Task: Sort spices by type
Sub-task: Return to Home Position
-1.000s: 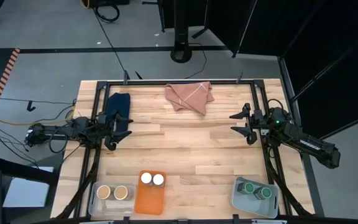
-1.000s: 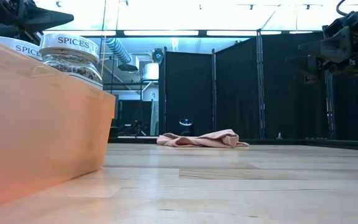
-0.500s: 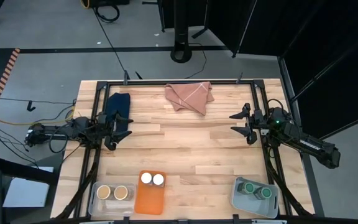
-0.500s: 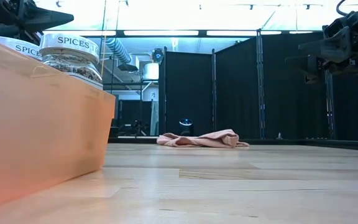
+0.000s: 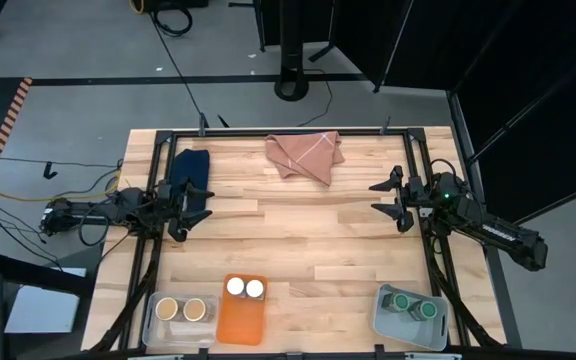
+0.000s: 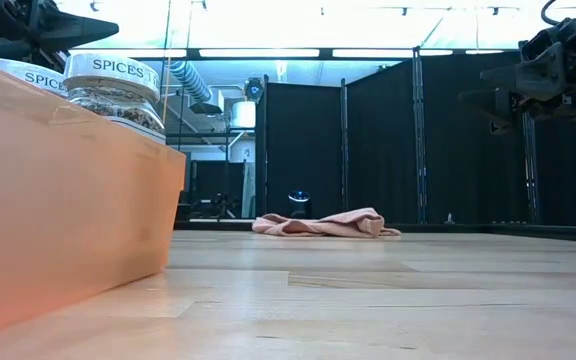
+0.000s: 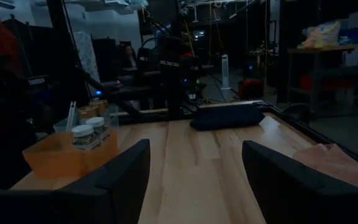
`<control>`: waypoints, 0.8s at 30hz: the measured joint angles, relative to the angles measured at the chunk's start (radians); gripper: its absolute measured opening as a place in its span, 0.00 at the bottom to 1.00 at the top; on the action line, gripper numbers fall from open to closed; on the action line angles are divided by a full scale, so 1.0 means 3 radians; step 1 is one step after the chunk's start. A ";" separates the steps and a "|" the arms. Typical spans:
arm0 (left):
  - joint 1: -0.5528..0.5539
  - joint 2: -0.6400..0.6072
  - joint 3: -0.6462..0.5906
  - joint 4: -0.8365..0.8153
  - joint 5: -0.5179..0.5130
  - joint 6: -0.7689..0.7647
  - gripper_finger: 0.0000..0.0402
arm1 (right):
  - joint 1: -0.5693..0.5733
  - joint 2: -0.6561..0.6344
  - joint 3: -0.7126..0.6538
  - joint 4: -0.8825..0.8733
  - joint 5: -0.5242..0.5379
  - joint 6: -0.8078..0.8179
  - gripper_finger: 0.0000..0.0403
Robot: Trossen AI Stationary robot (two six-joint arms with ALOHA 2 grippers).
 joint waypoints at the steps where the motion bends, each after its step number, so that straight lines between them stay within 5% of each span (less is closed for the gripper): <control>1: 0.0000 0.0000 0.0000 0.0000 0.0000 0.0000 0.71 | 0.0000 0.0000 0.0000 0.0000 0.0000 0.0000 0.65; 24: 0.0001 0.0000 0.0000 0.0001 0.0000 0.0000 0.71 | 0.0000 0.0000 0.0000 0.0000 0.0000 0.0001 0.65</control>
